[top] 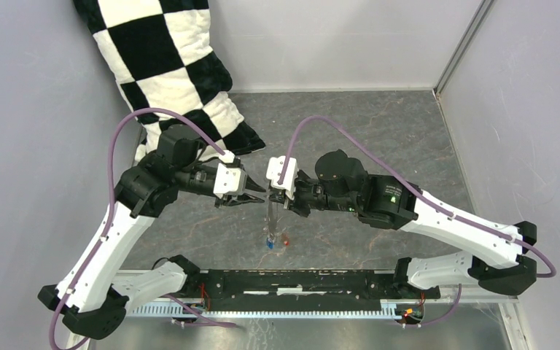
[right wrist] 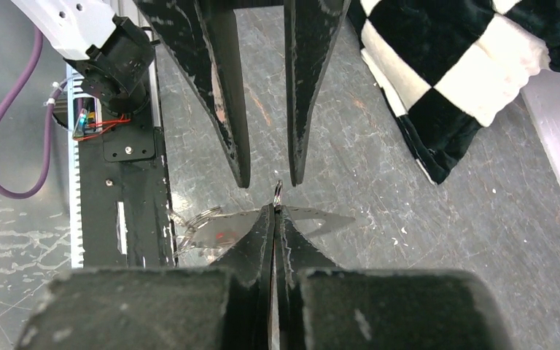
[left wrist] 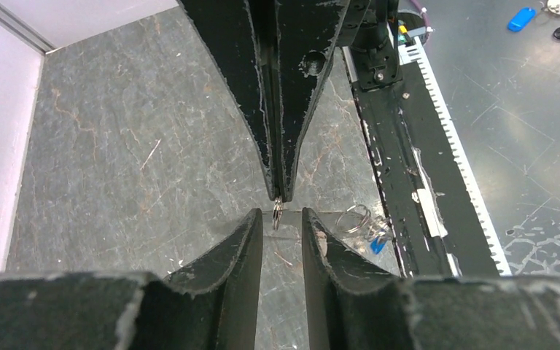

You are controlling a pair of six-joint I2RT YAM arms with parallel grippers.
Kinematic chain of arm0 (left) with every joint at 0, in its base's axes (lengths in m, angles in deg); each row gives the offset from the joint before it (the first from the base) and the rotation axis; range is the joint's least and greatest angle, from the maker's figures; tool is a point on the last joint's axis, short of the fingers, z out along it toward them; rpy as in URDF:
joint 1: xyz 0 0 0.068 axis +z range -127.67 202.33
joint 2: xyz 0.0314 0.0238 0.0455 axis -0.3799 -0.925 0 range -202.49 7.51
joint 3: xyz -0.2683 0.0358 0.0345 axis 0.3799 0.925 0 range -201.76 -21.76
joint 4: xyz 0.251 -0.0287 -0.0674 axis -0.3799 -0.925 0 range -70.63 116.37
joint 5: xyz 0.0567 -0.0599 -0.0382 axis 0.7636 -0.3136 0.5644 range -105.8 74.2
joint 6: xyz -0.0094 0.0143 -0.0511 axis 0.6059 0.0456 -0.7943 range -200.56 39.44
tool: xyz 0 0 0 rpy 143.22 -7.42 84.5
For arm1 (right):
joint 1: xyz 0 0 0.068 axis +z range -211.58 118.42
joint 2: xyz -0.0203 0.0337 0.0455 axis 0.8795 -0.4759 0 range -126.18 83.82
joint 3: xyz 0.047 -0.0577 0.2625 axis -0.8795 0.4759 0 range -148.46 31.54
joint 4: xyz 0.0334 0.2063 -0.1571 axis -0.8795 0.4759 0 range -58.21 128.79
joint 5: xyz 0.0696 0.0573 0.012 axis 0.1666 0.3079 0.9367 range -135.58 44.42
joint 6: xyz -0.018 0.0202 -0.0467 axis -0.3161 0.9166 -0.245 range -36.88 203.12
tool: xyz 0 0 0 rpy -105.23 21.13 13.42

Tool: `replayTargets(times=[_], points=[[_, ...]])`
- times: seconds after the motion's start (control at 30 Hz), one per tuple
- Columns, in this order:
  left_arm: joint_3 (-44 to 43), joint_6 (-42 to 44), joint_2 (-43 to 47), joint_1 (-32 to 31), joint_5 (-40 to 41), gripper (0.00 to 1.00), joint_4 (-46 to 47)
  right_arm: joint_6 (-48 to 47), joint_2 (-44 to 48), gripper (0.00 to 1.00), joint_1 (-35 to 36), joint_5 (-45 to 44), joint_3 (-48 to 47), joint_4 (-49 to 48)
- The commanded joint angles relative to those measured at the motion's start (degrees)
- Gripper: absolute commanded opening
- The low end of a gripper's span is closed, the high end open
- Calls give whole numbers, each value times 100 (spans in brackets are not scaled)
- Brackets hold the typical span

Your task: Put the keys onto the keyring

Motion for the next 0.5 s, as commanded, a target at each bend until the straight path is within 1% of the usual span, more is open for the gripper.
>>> replayTargets(times=[0.0, 0.17, 0.27, 0.37, 0.47], points=[[-149, 543, -36, 0, -183, 32, -367, 15, -39, 1, 35, 154, -433, -310], [-157, 746, -80, 1, 27, 31, -478, 15, -138, 1, 39, 236, -580, -209], [-154, 866, -91, 1, 76, 26, -479, 15, -193, 1, 35, 258, -645, -159], [-195, 852, -110, 1, 127, 19, -442, 15, -253, 1, 38, 269, -745, -81], [-222, 732, -106, 0, 148, 17, -358, 24, -306, 1, 39, 272, -797, -4]])
